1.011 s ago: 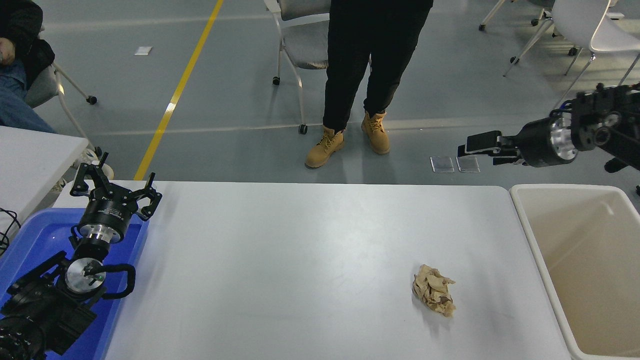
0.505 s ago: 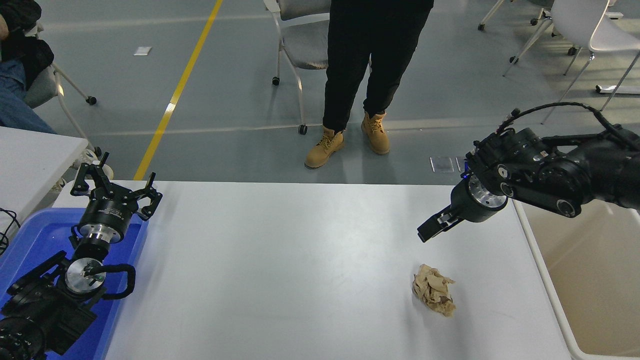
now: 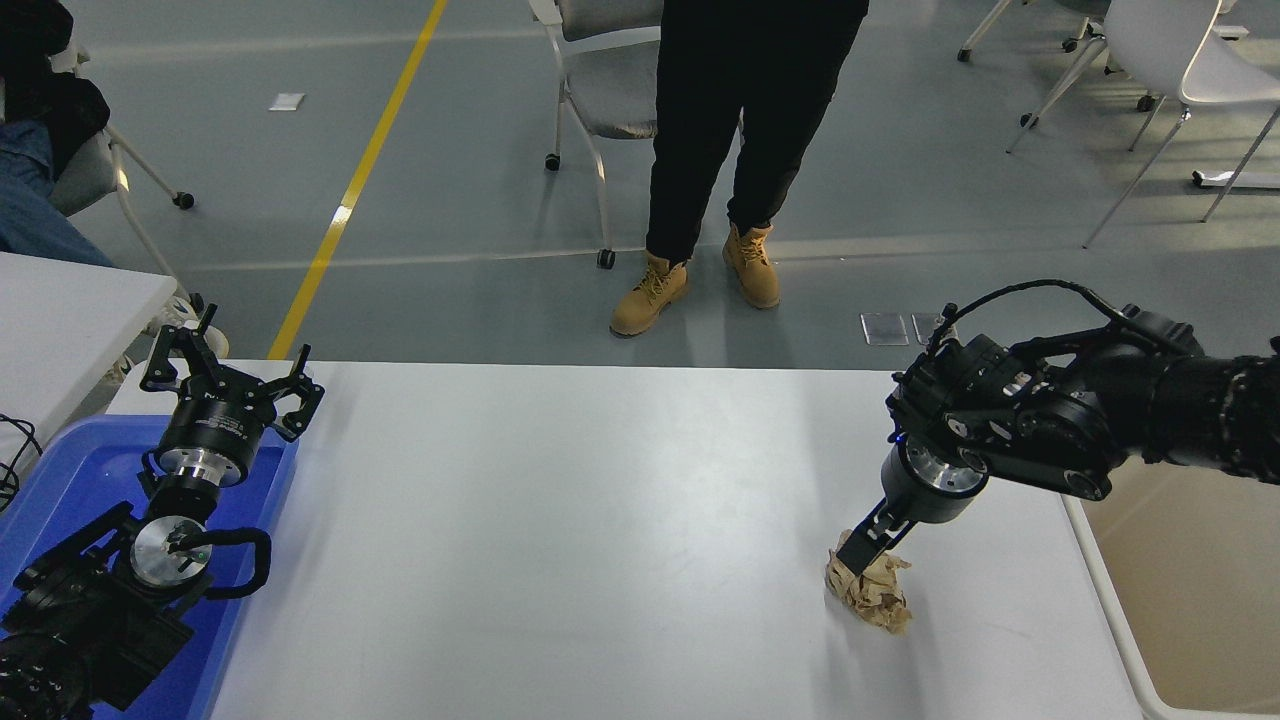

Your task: Clean the table surface

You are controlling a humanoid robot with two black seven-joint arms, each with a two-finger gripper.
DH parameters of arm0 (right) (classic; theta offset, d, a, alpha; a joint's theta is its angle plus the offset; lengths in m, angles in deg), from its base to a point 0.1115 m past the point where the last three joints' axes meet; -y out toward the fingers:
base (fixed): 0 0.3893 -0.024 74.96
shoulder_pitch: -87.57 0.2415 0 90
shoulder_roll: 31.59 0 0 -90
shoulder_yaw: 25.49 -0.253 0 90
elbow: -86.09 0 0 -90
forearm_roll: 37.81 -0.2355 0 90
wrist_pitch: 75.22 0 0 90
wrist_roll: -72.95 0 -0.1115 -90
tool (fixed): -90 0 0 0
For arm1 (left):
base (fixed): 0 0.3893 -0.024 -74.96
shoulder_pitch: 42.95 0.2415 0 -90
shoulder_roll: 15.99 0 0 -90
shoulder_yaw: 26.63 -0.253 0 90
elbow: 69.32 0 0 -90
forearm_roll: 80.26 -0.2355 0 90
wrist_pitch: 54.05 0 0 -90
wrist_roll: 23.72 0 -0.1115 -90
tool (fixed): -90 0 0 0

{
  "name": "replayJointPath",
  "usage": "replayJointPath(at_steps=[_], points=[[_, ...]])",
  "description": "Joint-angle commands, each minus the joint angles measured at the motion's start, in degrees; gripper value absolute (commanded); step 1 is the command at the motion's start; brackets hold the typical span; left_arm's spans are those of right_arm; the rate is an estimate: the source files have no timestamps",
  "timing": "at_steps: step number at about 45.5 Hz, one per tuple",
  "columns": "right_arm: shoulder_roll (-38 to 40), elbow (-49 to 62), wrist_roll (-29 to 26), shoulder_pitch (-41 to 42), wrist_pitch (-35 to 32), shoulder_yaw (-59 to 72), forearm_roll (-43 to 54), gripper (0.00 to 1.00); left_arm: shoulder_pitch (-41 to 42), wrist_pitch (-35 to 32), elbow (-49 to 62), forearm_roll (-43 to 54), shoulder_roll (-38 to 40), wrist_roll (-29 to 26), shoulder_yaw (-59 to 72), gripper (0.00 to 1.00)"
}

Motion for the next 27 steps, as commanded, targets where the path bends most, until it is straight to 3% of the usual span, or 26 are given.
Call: replayJointPath(at_steps=[1,27], points=[[-0.3,0.8,0.0,-2.3,1.8,0.0,0.0,0.98,0.0,0.0,0.1,0.0,0.0,0.0,0.0,1.0],[-0.6,6.0,0.0,-9.6,6.3,-1.2,-0.4,0.98,0.0,0.1,0.0,0.0,0.0,0.0,0.0,1.0]])
